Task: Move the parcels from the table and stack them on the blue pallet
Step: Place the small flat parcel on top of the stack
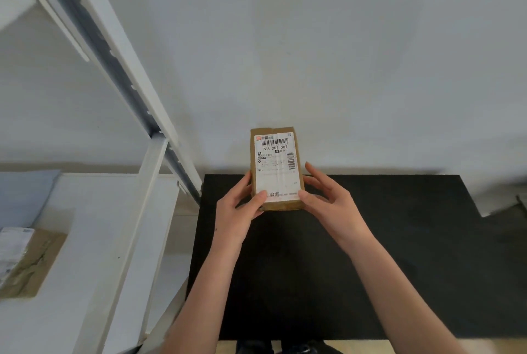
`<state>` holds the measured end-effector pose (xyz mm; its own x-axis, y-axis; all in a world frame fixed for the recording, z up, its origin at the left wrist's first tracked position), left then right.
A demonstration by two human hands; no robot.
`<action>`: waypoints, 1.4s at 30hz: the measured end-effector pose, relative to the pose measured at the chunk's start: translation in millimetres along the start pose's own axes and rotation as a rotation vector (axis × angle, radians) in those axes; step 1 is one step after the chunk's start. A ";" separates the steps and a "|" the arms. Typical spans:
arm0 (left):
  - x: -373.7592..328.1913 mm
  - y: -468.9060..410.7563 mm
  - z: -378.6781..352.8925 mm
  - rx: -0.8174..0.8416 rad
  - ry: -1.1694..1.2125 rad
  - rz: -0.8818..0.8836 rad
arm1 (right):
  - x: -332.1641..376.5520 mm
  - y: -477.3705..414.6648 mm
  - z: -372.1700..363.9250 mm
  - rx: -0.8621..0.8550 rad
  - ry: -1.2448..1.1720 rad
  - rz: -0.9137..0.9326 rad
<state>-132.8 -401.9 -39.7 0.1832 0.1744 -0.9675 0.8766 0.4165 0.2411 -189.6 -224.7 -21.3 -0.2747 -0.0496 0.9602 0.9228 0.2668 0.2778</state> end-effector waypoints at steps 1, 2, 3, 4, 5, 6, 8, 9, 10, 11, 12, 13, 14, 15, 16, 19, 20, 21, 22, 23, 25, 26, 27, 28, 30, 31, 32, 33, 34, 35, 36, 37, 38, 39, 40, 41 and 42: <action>-1.5 3.8 -2.4 0.020 0.013 0.002 | 3.3 5.1 2.5 0.007 0.007 0.009; -2.9 7.4 -4.8 0.038 0.023 0.002 | 6.5 9.9 4.7 0.018 0.016 0.019; -4.4 10.8 -7.0 0.051 0.029 -0.001 | 9.6 14.4 6.9 0.028 0.025 0.030; -6.3 13.6 -9.1 0.059 0.033 -0.006 | 12.4 18.5 9.0 0.035 0.033 0.044; -8.5 15.7 -11.0 0.066 0.033 -0.011 | 15.1 22.4 11.2 0.040 0.038 0.058; -10.7 17.7 -13.2 0.077 0.027 -0.018 | 17.2 26.4 13.4 0.040 0.039 0.071; -14.6 20.9 -17.8 0.111 0.004 -0.029 | 19.0 34.6 18.2 0.028 0.026 0.090; -16.1 22.3 -19.7 0.130 -0.007 -0.033 | 18.6 38.8 20.6 0.017 0.021 0.096; -17.1 23.7 -21.2 0.147 -0.016 -0.035 | 17.6 43.2 22.8 0.004 0.020 0.101; -17.9 25.1 -22.3 0.162 -0.024 -0.039 | 15.9 47.9 24.7 -0.008 0.021 0.105; -18.7 26.6 -23.6 0.177 -0.034 -0.045 | 14.0 52.5 26.8 -0.021 0.022 0.107; -19.5 28.6 -25.5 0.195 -0.047 -0.053 | 11.7 56.9 29.1 -0.037 0.021 0.105; -20.1 31.0 -28.2 0.216 -0.062 -0.063 | 9.4 61.5 31.7 -0.053 0.017 0.096; -20.5 33.8 -31.1 0.236 -0.078 -0.074 | 7.4 66.4 34.3 -0.068 0.013 0.087; -21.2 36.5 -34.1 0.250 -0.092 -0.085 | 6.8 71.3 37.0 -0.084 0.013 0.083; -24.1 43.4 -45.3 0.283 -0.082 -0.084 | 12.7 87.0 45.5 -0.122 0.046 0.114; -24.3 45.1 -49.6 0.295 -0.061 -0.071 | 15.1 92.1 48.4 -0.131 0.049 0.129; -23.6 47.1 -54.2 0.309 -0.043 -0.057 | 16.3 97.5 51.6 -0.140 0.046 0.141; -23.0 49.9 -59.1 0.325 -0.032 -0.048 | 16.9 102.9 55.3 -0.151 0.045 0.148; -22.8 53.8 -64.0 0.337 -0.028 -0.045 | 17.0 108.5 59.4 -0.165 0.045 0.153; -22.9 62.8 -74.5 0.352 -0.025 -0.045 | 17.1 119.9 69.7 -0.198 0.043 0.159; -22.6 67.2 -80.4 0.360 -0.020 -0.040 | 17.2 125.4 75.8 -0.214 0.042 0.158; -22.1 71.9 -86.9 0.371 -0.013 -0.030 | 17.5 131.1 82.5 -0.225 0.041 0.157; -21.7 76.6 -94.4 0.385 -0.002 -0.017 | 18.6 136.9 89.6 -0.232 0.043 0.160; -21.7 86.5 -111.9 0.415 0.023 0.012 | 22.9 148.7 106.0 -0.246 0.053 0.178; -21.6 91.8 -121.9 0.427 0.033 0.022 | 25.2 154.9 115.3 -0.255 0.057 0.184; -21.5 97.6 -132.4 0.439 0.042 0.028 | 27.3 161.4 125.5 -0.265 0.057 0.188; -21.4 104.0 -143.6 0.452 0.051 0.032 | 29.0 168.5 136.5 -0.275 0.054 0.190; -21.0 111.0 -155.4 0.464 0.059 0.035 | 30.2 176.0 148.1 -0.286 0.051 0.193; -19.8 118.8 -167.7 0.474 0.063 0.035 | 31.0 184.1 160.8 -0.296 0.051 0.195; -17.5 127.4 -180.3 0.483 0.067 0.038 | 31.0 192.7 174.1 -0.305 0.051 0.197; -14.2 136.7 -192.9 0.487 0.071 0.044 | 30.2 201.8 187.7 -0.313 0.050 0.198; -10.8 146.4 -205.7 0.490 0.072 0.049 | 28.8 211.4 201.6 -0.321 0.046 0.198; -7.3 156.1 -218.4 0.492 0.070 0.049 | 26.9 220.4 215.8 -0.329 0.041 0.198; -3.7 165.6 -231.4 0.496 0.068 0.046 | 24.6 229.2 230.1 -0.336 0.034 0.199; -0.2 174.9 -244.6 0.501 0.065 0.043 | 22.2 237.1 244.5 -0.344 0.029 0.201; 3.2 183.9 -257.5 0.506 0.061 0.041 | 19.5 244.6 258.7 -0.353 0.026 0.202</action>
<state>-85.6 -95.0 21.3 0.2086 0.2396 -0.9482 0.9777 -0.0737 0.1965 -39.0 88.6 58.2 -0.0757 -0.0559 0.9956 0.9948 -0.0724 0.0716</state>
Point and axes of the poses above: each hand's wrist, its own y-axis away from the middle knuckle, its own z-axis out of the back of the hand, x = y × z, the point moved 7 cm from there along -y, towards the middle knuckle, and after that the axes turned 4 degrees about -x, right-handed, at the moved point
